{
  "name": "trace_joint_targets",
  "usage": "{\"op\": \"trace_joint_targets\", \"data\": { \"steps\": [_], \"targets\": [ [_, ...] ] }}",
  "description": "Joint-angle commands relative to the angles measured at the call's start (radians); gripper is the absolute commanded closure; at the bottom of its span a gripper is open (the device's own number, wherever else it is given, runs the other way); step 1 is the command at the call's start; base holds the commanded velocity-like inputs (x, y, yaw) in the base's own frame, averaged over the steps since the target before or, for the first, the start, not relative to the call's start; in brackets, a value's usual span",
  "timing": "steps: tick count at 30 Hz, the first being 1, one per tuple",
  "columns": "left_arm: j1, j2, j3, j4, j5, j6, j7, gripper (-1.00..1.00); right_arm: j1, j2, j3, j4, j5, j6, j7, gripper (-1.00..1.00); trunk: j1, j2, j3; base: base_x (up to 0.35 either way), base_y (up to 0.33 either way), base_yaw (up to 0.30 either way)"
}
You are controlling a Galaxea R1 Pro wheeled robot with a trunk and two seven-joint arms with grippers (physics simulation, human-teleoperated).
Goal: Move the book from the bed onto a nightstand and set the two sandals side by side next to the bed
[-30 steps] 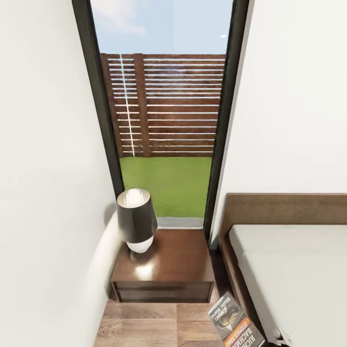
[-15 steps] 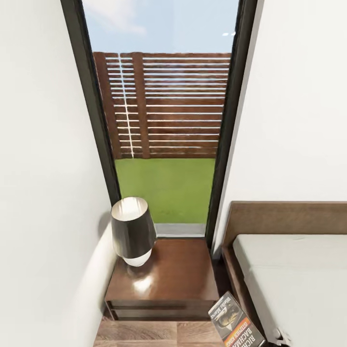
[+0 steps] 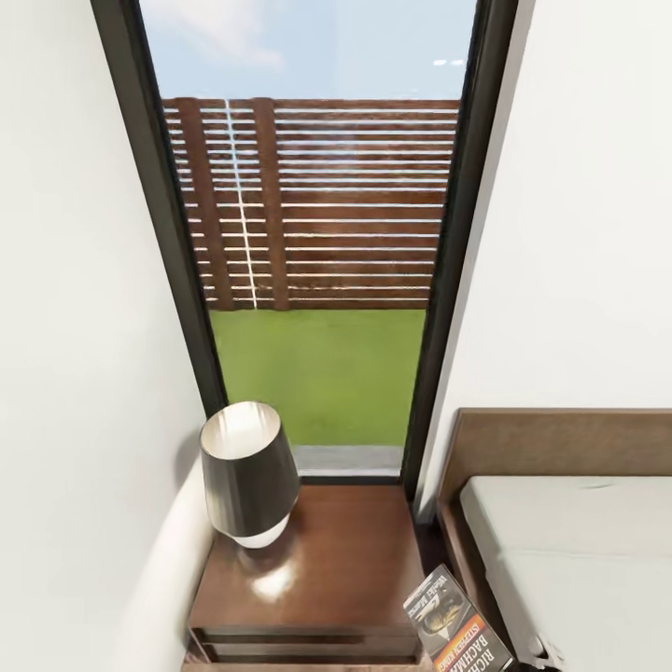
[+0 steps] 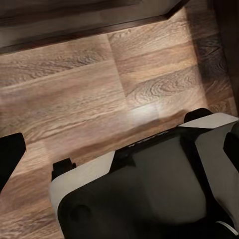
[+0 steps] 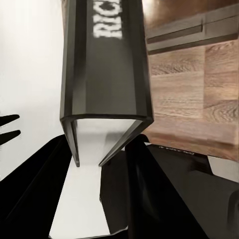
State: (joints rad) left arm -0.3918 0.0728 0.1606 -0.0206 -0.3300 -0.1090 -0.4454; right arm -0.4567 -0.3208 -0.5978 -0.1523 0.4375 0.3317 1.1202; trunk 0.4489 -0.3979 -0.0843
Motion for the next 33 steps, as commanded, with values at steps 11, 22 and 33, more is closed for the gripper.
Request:
{"op": "trace_joint_targets", "data": {
  "steps": [11,22,33],
  "targets": [
    [-0.001,0.001,0.008,0.001,-0.011,-0.005,-0.002,-1.00,0.000,0.000,-0.011,-0.001,0.004,0.010,0.004,1.00,0.001,-0.002,-0.002,0.315,0.000,0.000],
    [-0.001,0.001,0.008,0.001,-0.011,-0.005,-0.002,-1.00,-0.001,0.000,-0.011,-0.001,0.003,0.010,0.007,1.00,0.001,-0.002,-0.002,0.124,0.000,0.000],
    [-0.001,0.001,0.008,0.001,-0.011,-0.005,-0.002,-1.00,-0.001,0.000,-0.011,-0.001,0.003,0.010,0.007,1.00,0.001,-0.002,-0.002,0.001,0.000,0.000]
  ]
}}
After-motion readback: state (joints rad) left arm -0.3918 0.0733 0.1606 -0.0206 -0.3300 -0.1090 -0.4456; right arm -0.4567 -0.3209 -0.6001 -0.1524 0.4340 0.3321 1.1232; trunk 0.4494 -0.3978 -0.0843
